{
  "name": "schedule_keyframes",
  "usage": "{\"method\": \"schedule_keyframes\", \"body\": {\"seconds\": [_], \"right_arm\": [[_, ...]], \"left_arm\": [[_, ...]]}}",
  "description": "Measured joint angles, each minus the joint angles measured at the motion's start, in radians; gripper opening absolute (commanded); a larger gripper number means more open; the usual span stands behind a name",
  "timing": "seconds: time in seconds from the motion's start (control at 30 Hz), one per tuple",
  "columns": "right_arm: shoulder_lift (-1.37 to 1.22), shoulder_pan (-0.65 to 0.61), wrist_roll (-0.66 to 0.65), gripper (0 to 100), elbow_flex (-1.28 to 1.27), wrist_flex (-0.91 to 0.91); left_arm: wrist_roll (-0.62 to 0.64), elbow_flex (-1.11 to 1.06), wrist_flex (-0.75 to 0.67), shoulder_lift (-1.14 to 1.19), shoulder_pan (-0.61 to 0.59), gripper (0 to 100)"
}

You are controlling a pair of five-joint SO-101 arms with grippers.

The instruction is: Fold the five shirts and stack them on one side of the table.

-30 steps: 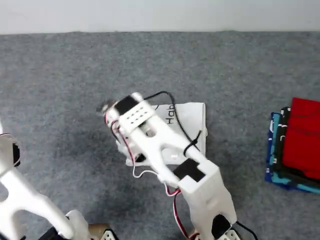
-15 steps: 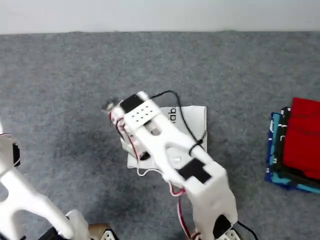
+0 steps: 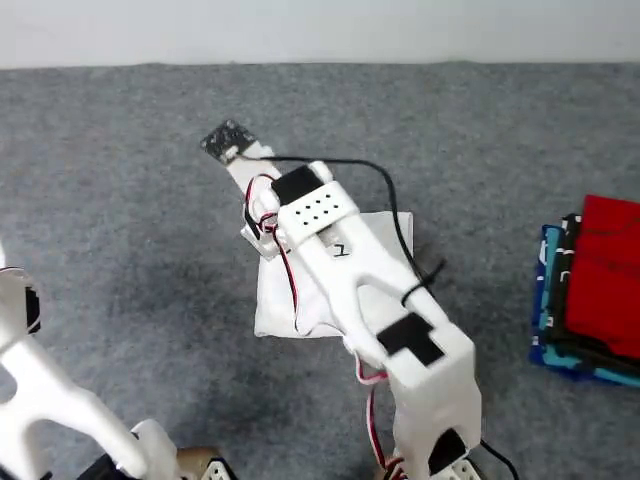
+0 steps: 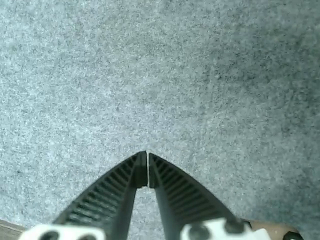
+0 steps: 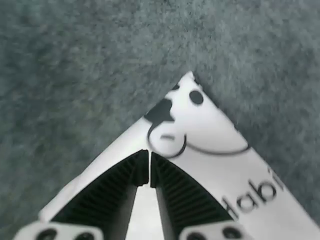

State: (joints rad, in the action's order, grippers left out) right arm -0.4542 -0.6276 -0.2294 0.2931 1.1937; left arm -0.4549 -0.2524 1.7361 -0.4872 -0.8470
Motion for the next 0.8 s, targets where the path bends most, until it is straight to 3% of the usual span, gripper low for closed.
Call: {"method": "schedule_keyframes", "body": {"seconds": [0.17,0.33,0.5,0.8], "right_arm": [[-0.123,0.043,-0.028,0.9,0.0,-0.15],[-0.178,0.063,-0.029,0.9,0.005,-0.17],[-0.169,0.063,-0.029,0.9,0.118,-0.031],[-0.048,0.064,0.034,1.2,0.318,0.4]], "left_arm": [[0.0,0.0,0.0,0.0,0.0,1],[0.0,0.0,0.0,0.0,0.0,1],[0.0,0.0,0.0,0.0,0.0,1],[0.0,0.0,0.0,-0.147,0.0,1]]}}
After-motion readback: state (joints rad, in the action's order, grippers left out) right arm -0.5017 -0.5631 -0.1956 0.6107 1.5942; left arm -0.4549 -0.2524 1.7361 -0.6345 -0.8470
